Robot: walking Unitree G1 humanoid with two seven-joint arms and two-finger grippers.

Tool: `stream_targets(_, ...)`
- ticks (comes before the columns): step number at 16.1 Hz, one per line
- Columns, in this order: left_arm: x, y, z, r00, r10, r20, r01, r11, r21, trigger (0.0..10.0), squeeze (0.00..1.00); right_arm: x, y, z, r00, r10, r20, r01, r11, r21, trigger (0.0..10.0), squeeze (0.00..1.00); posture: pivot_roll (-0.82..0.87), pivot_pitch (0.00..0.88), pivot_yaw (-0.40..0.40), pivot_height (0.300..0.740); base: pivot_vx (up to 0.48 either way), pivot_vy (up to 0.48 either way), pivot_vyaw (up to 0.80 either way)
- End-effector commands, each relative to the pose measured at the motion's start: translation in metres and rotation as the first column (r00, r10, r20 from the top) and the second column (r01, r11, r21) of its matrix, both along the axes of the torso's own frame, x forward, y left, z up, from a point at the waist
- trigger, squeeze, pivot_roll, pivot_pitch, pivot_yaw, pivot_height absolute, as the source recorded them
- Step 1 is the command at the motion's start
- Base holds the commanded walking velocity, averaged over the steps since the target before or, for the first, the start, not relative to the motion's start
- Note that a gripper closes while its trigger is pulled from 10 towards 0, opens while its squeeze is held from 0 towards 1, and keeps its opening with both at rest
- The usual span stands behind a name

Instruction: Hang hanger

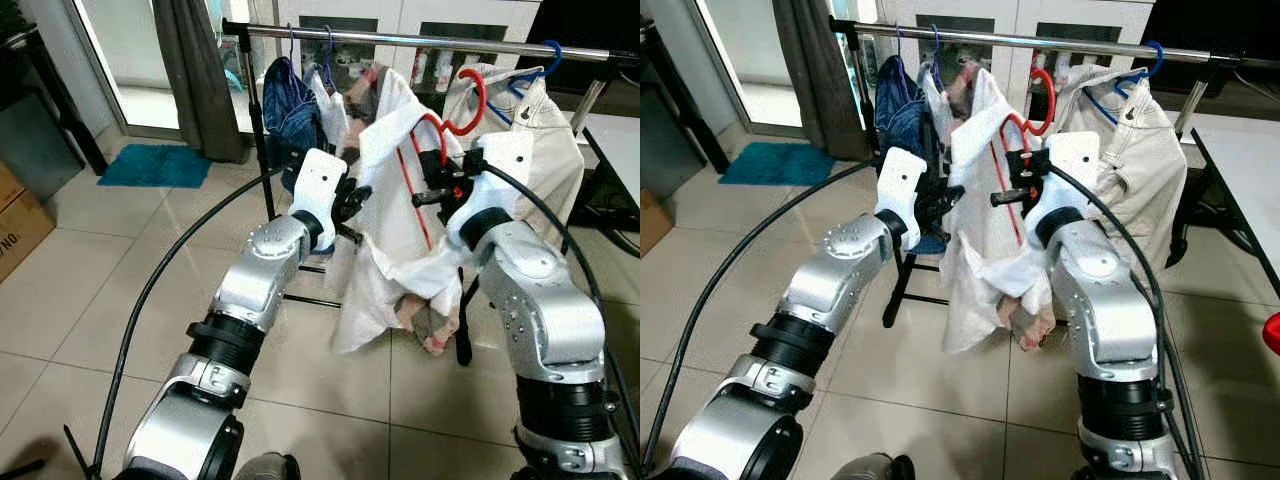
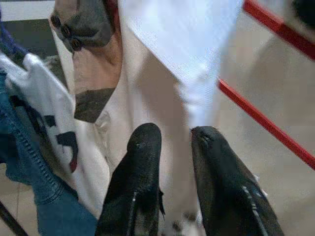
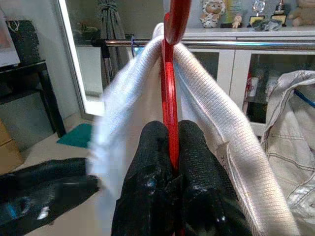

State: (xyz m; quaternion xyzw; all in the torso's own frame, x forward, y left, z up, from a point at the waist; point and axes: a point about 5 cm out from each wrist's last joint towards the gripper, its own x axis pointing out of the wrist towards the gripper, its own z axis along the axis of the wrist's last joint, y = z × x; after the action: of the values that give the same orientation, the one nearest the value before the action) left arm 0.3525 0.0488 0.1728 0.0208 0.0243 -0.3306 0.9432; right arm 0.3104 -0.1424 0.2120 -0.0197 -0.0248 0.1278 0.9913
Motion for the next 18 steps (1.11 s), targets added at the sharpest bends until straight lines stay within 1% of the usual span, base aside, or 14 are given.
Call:
stream_targets(1,-0.001,0.005,0.001,1.0,-0.003,-0.007,0.003,1.0,-0.013,10.0,1.0,0.0,-0.003,0.005,1.0,0.003,0.029,-0.003,1.0,0.004,10.0,0.0,-0.02,0.0,0.044,0.74,0.0,0.0,0.0)
stream_targets(3,-0.006,0.013,-0.002,0.997,-0.065,-0.036,0.063,0.998,-0.03,10.0,1.0,0.001,-0.007,0.006,0.999,0.046,0.03,-0.044,0.998,-0.047,10.0,0.0,-0.02,0.0,0.042,0.74,0.0,0.0,0.0)
stream_targets(5,-0.012,0.025,0.002,0.993,-0.115,-0.027,0.113,0.992,-0.063,10.0,1.0,-0.001,-0.011,0.006,0.994,0.104,0.018,-0.102,0.99,-0.102,10.0,0.0,-0.02,0.0,0.041,0.74,0.0,0.0,0.0)
stream_targets(6,-0.018,0.038,0.008,0.986,-0.168,0.005,0.167,0.982,-0.086,10.0,1.0,-0.002,-0.017,0.006,0.989,0.148,0.005,-0.146,0.981,-0.126,10.0,0.0,-0.02,0.0,0.037,0.74,0.0,0.0,0.0)
stream_targets(8,-0.022,0.067,0.014,0.973,-0.219,0.067,0.22,0.975,-0.005,10.0,1.0,-0.007,-0.024,0.007,0.968,0.249,-0.016,-0.248,0.952,-0.18,10.0,0.0,-0.02,0.0,0.031,0.74,0.0,0.0,0.0)
stream_targets(10,-0.016,0.128,0.028,0.988,-0.12,0.103,0.111,0.99,0.084,10.0,1.0,-0.019,-0.035,0.011,0.904,0.421,-0.073,-0.426,0.871,-0.244,10.0,0.0,-0.01,0.0,0.02,0.74,0.0,0.0,0.0)
stream_targets(11,-0.017,0.142,0.032,0.988,-0.11,0.112,0.097,0.988,0.118,10.0,1.0,-0.023,-0.038,0.012,0.879,0.465,-0.101,-0.474,0.838,-0.269,10.0,0.0,-0.01,0.0,0.02,0.74,0.0,0.0,0.0)
stream_targets(12,-0.022,0.167,0.037,0.989,-0.117,0.095,0.099,0.979,0.178,10.0,1.0,-0.032,-0.046,0.012,0.824,0.538,-0.178,-0.565,0.757,-0.329,10.0,0.0,-0.01,0.0,0.019,0.74,0.0,0.0,0.0)
stream_targets(13,-0.024,0.174,0.039,0.988,-0.126,0.085,0.108,0.975,0.195,10.0,1.0,-0.035,-0.048,0.012,0.806,0.556,-0.204,-0.59,0.728,-0.349,10.0,0.0,-0.01,0.0,0.019,0.74,0.0,0.0,0.0)
stream_targets(14,-0.034,0.186,0.037,0.982,-0.187,0.016,0.179,0.959,0.221,10.0,0.0,-0.04,-0.057,0.012,0.761,0.586,-0.278,-0.647,0.662,-0.378,10.0,0.0,0.0,0.0,0.011,0.74,0.0,0.0,0.0)
stream_targets(15,-0.042,0.194,0.033,0.972,-0.231,-0.043,0.235,0.942,0.239,10.0,0.0,-0.045,-0.061,0.015,0.722,0.614,-0.321,-0.692,0.617,-0.376,10.0,0.0,0.0,0.0,0.009,0.74,0.0,0.0,0.0)
stream_targets(16,-0.048,0.196,0.026,0.958,-0.271,-0.093,0.285,0.931,0.228,10.0,0.0,-0.05,-0.063,0.021,0.687,0.644,-0.338,-0.726,0.579,-0.372,10.0,0.0,0.0,0.0,0.009,0.74,0.0,0.0,0.0)
stream_targets(17,-0.052,0.193,0.021,0.943,-0.31,-0.121,0.33,0.921,0.209,10.0,0.0,-0.053,-0.063,0.023,0.67,0.657,-0.344,-0.74,0.562,-0.369,10.0,0.0,0.0,0.0,0.006,0.74,0.0,0.0,0.0)
stream_targets(18,-0.058,0.185,0.013,0.911,-0.378,-0.164,0.405,0.894,0.19,10.0,0.0,-0.055,-0.064,0.025,0.65,0.672,-0.355,-0.758,0.539,-0.368,10.0,0.0,0.0,0.0,0.006,0.74,0.0,0.0,0.0)
